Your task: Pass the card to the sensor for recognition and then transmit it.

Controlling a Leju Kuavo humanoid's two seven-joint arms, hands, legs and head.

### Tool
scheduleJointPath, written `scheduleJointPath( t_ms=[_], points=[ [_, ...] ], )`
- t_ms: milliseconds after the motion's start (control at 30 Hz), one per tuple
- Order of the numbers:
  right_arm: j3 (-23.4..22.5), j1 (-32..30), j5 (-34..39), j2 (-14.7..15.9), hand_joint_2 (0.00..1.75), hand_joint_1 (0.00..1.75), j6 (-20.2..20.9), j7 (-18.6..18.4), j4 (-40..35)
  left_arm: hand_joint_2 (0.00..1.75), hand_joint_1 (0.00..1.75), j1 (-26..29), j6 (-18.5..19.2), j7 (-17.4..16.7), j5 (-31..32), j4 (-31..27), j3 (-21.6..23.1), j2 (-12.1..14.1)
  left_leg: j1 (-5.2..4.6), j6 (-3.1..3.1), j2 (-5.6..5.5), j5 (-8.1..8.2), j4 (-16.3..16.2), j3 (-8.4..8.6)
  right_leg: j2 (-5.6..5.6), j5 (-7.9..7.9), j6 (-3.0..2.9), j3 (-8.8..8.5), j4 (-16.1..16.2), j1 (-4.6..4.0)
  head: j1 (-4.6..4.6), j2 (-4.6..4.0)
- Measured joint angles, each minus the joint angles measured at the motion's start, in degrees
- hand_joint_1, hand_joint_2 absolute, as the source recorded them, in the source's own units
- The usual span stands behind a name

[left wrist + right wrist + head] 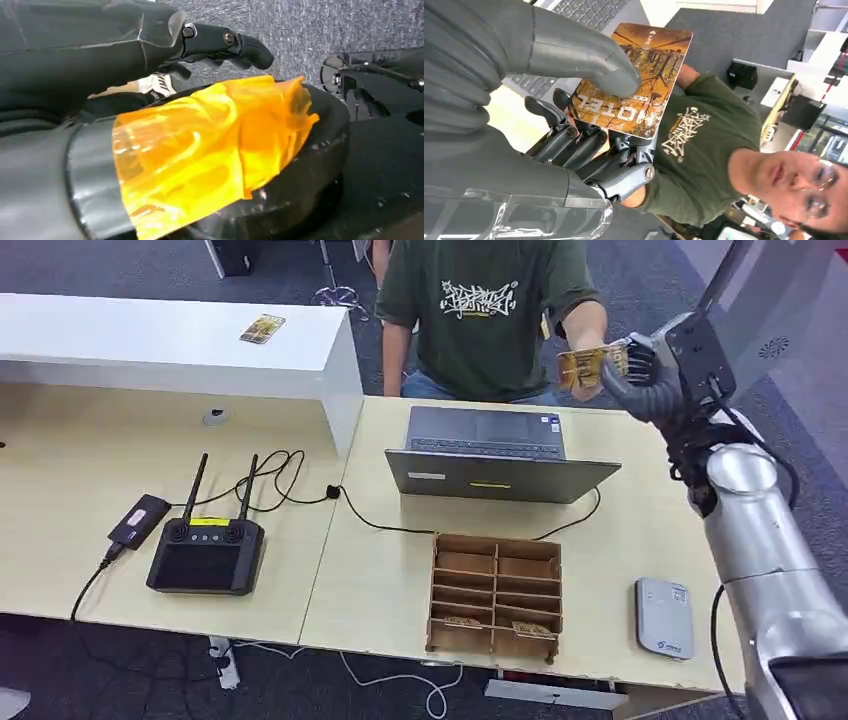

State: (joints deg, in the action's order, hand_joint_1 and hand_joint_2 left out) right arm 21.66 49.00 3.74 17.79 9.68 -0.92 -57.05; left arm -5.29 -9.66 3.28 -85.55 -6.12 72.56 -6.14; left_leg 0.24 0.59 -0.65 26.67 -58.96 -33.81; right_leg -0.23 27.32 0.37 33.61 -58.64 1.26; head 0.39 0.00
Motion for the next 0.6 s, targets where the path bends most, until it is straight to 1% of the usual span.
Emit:
scheduleJointPath(
  t_ms=[267,600],
  points=[
    [0.0,-0.1,3.4,3.3,1.75,1.75,-0.4,0.1,1.5,0.00,0.00,0.2,0.0,0.3,0.0,0.0,-0.9,0.0,0.00,0.00,0.01,0.01,0.0,-0.01,0.01,0.00,0.00,0.00,0.0,0.00,0.02,0.00],
    [0.0,-0.6,4.9,5.5,1.75,1.75,-0.4,-0.1,2.1,0.00,0.00,0.2,0.0,0.5,0.0,0.0,-1.2,0.0,0.00,0.00,0.00,0.01,0.0,0.00,0.01,0.00,0.00,0.01,0.0,0.00,0.00,0.00]
  ],
)
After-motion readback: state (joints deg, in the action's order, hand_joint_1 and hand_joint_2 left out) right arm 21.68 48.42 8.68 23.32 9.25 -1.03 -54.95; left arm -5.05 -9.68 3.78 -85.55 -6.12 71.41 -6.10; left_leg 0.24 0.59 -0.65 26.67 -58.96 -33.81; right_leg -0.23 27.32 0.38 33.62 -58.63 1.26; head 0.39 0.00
